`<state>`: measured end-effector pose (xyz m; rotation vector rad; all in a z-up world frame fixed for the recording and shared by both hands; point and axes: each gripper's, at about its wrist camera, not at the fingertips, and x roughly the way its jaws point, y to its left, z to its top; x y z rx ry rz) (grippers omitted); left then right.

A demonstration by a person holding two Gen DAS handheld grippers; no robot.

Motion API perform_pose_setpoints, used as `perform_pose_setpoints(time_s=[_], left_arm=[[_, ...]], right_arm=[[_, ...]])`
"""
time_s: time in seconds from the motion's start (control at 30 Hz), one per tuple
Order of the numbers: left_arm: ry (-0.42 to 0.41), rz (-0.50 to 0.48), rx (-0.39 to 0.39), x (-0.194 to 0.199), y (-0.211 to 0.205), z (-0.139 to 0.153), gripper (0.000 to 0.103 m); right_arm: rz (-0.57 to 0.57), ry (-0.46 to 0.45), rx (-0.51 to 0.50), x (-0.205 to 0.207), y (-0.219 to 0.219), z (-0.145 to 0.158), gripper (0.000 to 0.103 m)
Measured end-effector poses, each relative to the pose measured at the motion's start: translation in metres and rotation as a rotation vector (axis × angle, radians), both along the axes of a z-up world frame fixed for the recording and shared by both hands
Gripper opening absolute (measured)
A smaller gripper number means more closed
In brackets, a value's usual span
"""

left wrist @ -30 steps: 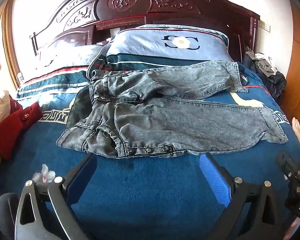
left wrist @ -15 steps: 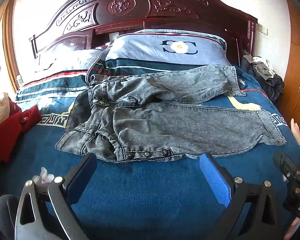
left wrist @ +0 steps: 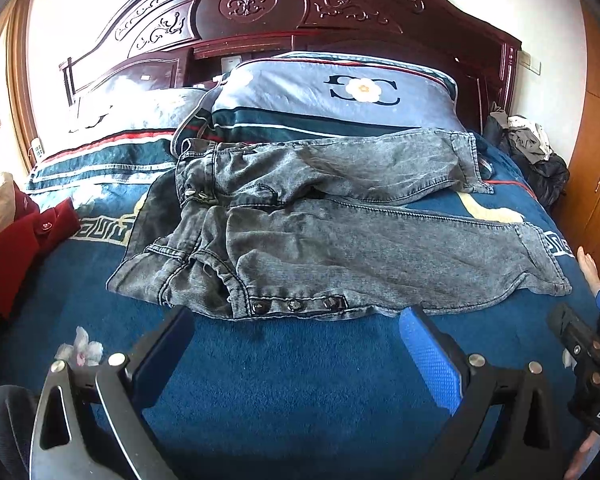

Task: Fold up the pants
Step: 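Move both grippers toward the waistband of the grey jeans, then grasp the waistband edge with the right gripper while the left gripper grasps the other waistband corner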

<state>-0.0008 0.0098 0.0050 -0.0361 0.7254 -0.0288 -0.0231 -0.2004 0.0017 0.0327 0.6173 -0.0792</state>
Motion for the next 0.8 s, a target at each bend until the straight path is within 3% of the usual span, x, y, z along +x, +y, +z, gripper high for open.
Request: perform_pose_setpoints(time_s=[0.5, 0.8], left_arm=[[-0.042, -0.009, 0.010, 0.004, 0.006, 0.012, 0.103], [-0.022, -0.068, 0.031, 0.043, 0.025, 0.033, 0.103]], right_arm=[[0.012, -0.001, 0.010, 0.006, 0.003, 0.006, 0.103], [0.096, 0.008, -0.010, 0.039, 0.002, 0.026, 0.103]])
